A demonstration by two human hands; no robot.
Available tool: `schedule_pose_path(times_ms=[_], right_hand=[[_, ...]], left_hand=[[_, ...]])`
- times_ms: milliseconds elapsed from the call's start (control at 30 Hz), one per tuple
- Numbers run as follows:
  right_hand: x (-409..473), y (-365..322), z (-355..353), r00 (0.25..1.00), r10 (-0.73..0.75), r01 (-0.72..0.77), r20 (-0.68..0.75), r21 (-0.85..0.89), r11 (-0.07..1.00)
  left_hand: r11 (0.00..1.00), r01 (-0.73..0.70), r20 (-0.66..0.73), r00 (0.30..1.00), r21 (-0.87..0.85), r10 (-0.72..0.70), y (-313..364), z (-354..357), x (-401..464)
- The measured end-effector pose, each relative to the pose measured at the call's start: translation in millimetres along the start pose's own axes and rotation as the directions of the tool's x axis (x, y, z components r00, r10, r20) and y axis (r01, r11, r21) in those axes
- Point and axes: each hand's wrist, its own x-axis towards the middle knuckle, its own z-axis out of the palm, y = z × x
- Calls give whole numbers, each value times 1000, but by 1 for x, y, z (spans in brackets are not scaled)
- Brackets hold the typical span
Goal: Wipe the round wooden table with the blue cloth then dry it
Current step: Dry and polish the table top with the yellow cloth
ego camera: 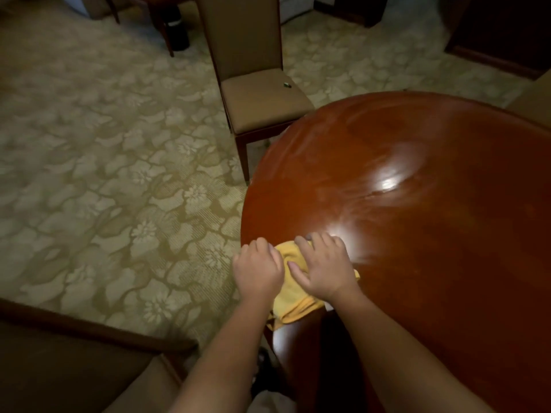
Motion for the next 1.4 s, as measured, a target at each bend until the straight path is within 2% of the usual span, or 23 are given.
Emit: schedule_pose_path(times_ms=[300,533,733,933,1233,1400], right_hand=[[-110,3,-23,1000,-30,30,-10,6,1000],[-122,11,-26,998,-42,43,-41,6,999],[-96,25,-19,999,-10,9,-47,-16,1000],[-48,45,-11,998,-10,8,-54,-29,1000],[37,86,-1,987,108,-119,-116,-88,989],[50,97,1,984,133,-146,-119,-102,984]], left_hand=[[999,4,53,999,35,-6,38,-27,-104],[998,-17,36,999,56,15,48,-27,-111],[994,-80,8,997,68,79,48,-10,-78],[996,-82,14,997,41,81,50,10,-31],[980,-197,-21,980,40,198,66,47,75],[973,-223,-7,975,57,224,73,54,94]])
